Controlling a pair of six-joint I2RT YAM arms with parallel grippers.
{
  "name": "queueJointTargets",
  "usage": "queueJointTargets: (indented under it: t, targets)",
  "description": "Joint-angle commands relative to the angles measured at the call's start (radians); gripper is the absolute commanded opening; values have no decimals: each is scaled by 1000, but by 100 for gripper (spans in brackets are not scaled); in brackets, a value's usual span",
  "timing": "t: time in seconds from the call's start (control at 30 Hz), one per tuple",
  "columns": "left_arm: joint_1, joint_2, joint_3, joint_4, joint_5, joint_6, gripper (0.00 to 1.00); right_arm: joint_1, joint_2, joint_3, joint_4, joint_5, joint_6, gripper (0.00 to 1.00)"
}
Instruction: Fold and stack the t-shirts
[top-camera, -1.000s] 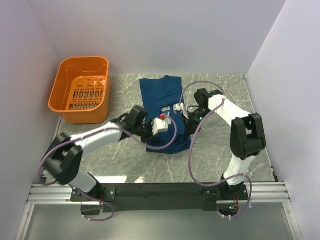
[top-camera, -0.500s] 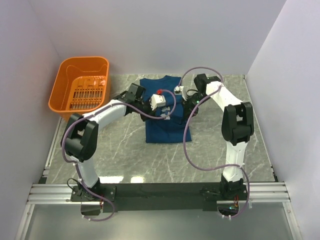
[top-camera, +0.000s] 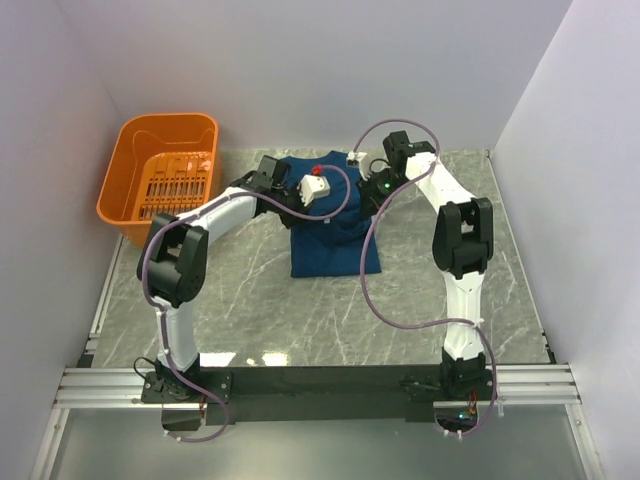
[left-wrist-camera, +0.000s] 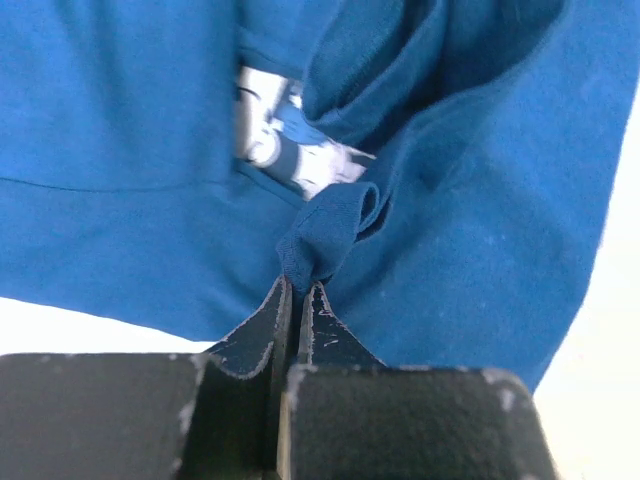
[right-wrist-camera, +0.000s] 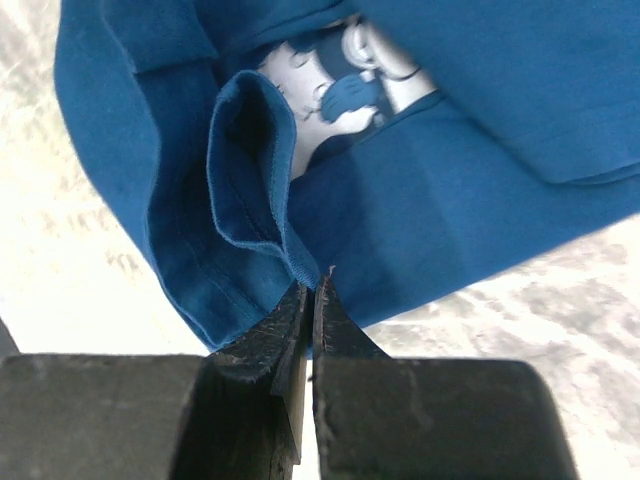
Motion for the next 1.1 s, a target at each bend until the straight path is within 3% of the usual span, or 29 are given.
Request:
queueJointTargets:
  t: [0.0, 0.43, 0.8, 0.9, 0.93, 0.97, 1.0, 1.07]
  targets:
    - [14, 23, 81, 56, -36, -33, 1, -10, 26, 77, 52, 23, 80, 0]
    - [40, 139, 188, 148, -165, -113, 1, -20, 119, 226, 139, 74, 201, 0]
    - [43, 172, 207, 250, -226, -185, 1, -24, 136, 224, 211, 101, 272, 0]
    - [43, 182, 215, 280, -261, -228, 8, -19, 127, 201, 278, 131, 366, 1]
    - [43, 185, 224, 284, -268, -241, 24, -22, 119, 191, 311, 196, 416, 8]
    - [45, 187, 228, 289, -277, -265, 33, -21, 103, 181, 373, 222, 459, 32]
    - [42, 188, 233, 287, -315, -277, 42, -24, 93, 171, 395, 241, 515, 42]
    - [39, 184, 257, 275, -346, -305, 45, -24, 57, 155, 449, 288, 554, 57]
